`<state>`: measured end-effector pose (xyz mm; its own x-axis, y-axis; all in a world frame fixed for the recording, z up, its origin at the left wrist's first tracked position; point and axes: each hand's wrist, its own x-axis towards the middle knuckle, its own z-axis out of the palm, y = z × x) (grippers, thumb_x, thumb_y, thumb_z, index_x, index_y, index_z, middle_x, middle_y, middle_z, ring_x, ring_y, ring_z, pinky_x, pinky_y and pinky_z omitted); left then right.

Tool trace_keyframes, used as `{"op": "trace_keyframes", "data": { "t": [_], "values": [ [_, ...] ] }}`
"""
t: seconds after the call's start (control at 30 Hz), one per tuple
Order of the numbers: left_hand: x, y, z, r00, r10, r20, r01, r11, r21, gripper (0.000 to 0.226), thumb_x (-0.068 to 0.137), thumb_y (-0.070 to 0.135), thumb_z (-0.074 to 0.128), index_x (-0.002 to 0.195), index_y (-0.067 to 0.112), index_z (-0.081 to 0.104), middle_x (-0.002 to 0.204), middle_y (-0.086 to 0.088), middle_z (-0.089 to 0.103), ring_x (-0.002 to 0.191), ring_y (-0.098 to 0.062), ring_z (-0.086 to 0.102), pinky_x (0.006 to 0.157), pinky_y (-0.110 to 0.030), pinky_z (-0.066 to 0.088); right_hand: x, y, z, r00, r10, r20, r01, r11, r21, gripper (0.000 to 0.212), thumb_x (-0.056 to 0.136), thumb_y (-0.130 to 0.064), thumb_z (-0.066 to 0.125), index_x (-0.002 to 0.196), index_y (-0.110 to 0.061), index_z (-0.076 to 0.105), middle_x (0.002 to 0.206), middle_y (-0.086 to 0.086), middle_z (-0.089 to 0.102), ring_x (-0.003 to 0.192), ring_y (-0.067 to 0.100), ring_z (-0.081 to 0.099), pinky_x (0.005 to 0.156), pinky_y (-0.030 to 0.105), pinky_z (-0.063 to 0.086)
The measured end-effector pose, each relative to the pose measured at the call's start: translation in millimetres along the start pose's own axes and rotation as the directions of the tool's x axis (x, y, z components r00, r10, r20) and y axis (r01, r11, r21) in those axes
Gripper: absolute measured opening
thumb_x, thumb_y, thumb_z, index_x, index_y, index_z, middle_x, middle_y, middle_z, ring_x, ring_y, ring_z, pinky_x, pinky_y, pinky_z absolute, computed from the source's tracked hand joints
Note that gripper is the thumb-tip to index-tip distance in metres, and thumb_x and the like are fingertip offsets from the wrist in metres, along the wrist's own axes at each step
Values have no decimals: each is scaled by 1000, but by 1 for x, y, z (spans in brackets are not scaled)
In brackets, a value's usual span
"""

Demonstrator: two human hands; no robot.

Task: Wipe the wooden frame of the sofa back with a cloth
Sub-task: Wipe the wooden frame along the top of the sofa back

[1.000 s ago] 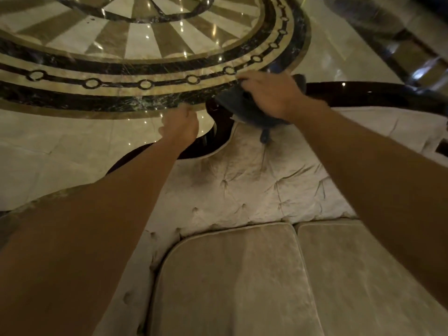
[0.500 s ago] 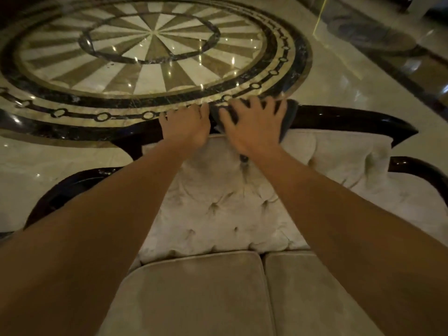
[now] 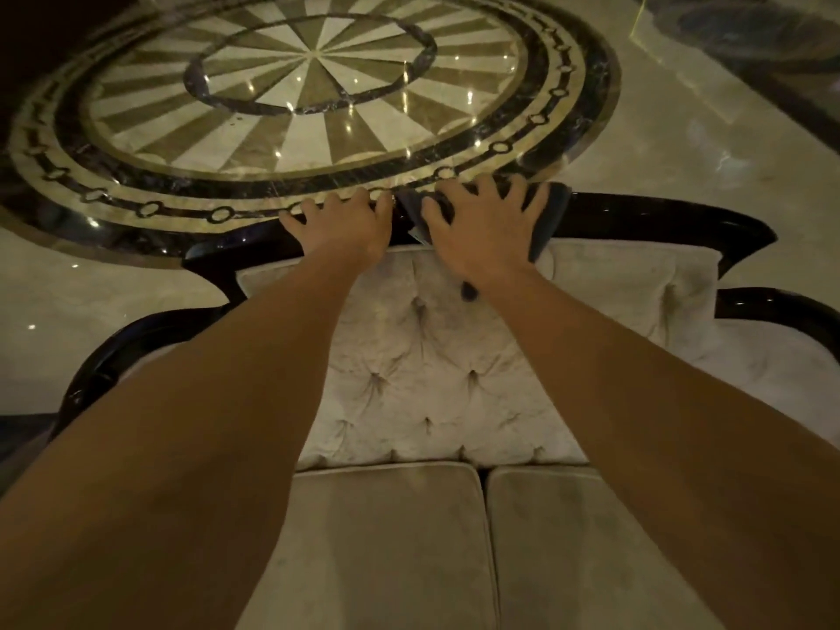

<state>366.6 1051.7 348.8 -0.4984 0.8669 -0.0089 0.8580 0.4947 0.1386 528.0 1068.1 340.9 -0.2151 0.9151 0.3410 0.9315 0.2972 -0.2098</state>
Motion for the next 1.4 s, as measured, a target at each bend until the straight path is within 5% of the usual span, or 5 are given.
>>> {"op": "trace_keyframes", "data": {
  "t": [0.3, 0.57, 0.8, 0.93, 1.4],
  "values": [
    [5, -2, 5, 998, 59, -9, -59, 998, -27, 69, 92, 62, 9, 143, 28, 42, 153, -15, 37, 143, -46, 18, 109, -70, -2, 12, 117, -19, 886, 464, 7, -464, 885, 38, 51, 90, -58, 23, 121, -32, 55, 149, 15, 44, 144, 46, 22, 115, 71, 2],
    [6, -1, 7, 997, 57, -55, -57, 998, -1, 69, 92, 61, 9, 140, 27, 45, 149, -17, 42, 142, -46, 22, 109, -71, 2, 12, 65, -7, 990, -123, -76, 119, 991, -60, 45, 99, -59, 29, 125, -36, 57, 122, 4, 66, 117, 35, 55, 105, 54, 33],
    [1, 4, -4, 998, 22, 56, -24, 1000, 18, 71, 92, 62, 11, 145, 24, 39, 154, -21, 33, 144, -46, 15, 111, -70, 0, 18, 112, -20, 937, 347, 29, -347, 938, 4, 47, 96, -53, 27, 122, -30, 59, 142, 10, 54, 140, 42, 33, 117, 65, 11],
    [7, 33, -22, 964, -102, 247, 107, 994, -5, 81, 90, 69, 12, 153, 19, 25, 162, -19, 14, 148, -40, 6, 116, -62, -1, 5, 66, -18, 998, -26, 56, 24, 999, 36, 46, 98, -55, 27, 128, -37, 56, 140, 3, 56, 138, 38, 37, 117, 62, 15],
    [-134, 339, 71, 854, 518, -46, -501, 844, 192, 79, 91, 55, 43, 151, 8, 22, 158, -25, 21, 144, -51, 10, 115, -64, 5, 14, 357, -22, 983, 185, -13, -168, 918, 359, 41, 101, -46, 36, 112, -19, 65, 104, 11, 68, 95, 33, 62, 86, 44, 48]
  ]
}}
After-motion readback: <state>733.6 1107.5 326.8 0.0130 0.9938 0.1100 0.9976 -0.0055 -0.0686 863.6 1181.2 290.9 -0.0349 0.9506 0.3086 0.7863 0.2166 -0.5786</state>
